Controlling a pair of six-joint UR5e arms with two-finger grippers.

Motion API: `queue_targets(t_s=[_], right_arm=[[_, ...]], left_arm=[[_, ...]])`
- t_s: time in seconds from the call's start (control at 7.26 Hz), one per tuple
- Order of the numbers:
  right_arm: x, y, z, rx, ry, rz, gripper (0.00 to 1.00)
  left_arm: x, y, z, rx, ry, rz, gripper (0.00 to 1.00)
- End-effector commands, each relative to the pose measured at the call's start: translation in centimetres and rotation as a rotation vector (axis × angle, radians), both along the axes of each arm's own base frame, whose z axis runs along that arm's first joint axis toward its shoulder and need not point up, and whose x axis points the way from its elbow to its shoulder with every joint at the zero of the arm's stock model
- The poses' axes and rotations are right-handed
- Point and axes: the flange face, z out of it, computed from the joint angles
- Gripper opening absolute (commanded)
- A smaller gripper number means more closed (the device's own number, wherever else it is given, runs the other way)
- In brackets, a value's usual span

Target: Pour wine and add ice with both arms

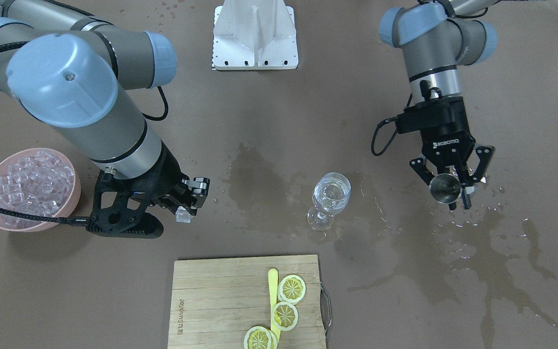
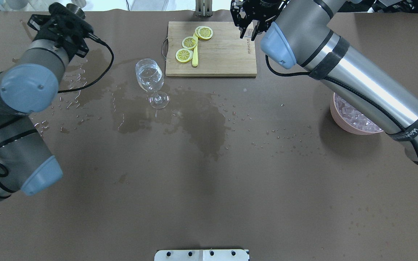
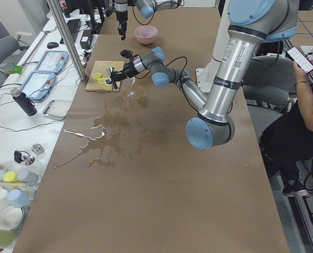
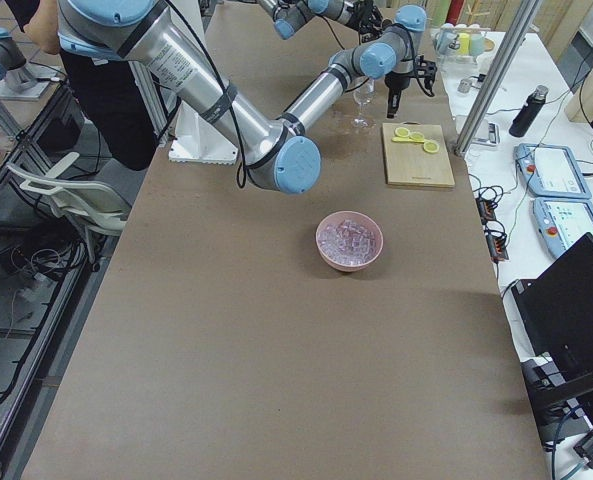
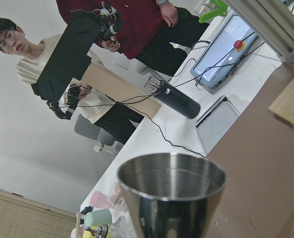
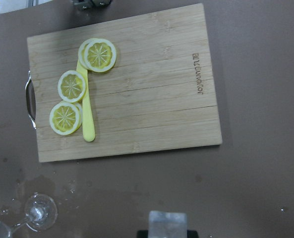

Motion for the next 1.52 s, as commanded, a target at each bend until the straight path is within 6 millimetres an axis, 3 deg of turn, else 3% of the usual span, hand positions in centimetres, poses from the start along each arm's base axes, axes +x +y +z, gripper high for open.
queue_targets(t_s=[0.0,0.14,0.41,0.69,0.96,1.24,1.38], right_arm=[[-3.1,2.2,-4.0,0.023,-0.028,-0.026,0.00],[-4.7,3.3,-5.1,0.042,-0.027,-0.039,0.00],[-10.2,3.7,-8.4,0.075,-0.028,-0.021,0.00],[-13.1,3.5,-9.2,0.093,-0.048,-0.032,0.00],[-15.7,5.2,-12.7,0.127,-0.070,-0.027,0.00],[-18.8,7.0,-13.0,0.147,-0.093,-0.018,0.00],[-19.5,7.3,-13.3,0.154,-0.099,-0.019,0.00]], left_arm=[[-4.7,-0.7,8.2,0.004,0.152,-0.010,0.04],[-6.6,-0.4,12.4,0.003,0.211,-0.015,0.05],[-11.9,1.8,20.0,0.039,0.307,-0.040,0.05],[-15.3,3.3,25.9,0.073,0.388,-0.074,0.07],[-18.2,5.3,28.9,0.053,0.400,-0.096,0.07],[-18.0,4.9,31.6,-0.007,0.472,-0.146,0.07],[-18.1,5.0,31.9,-0.013,0.522,-0.163,0.07]])
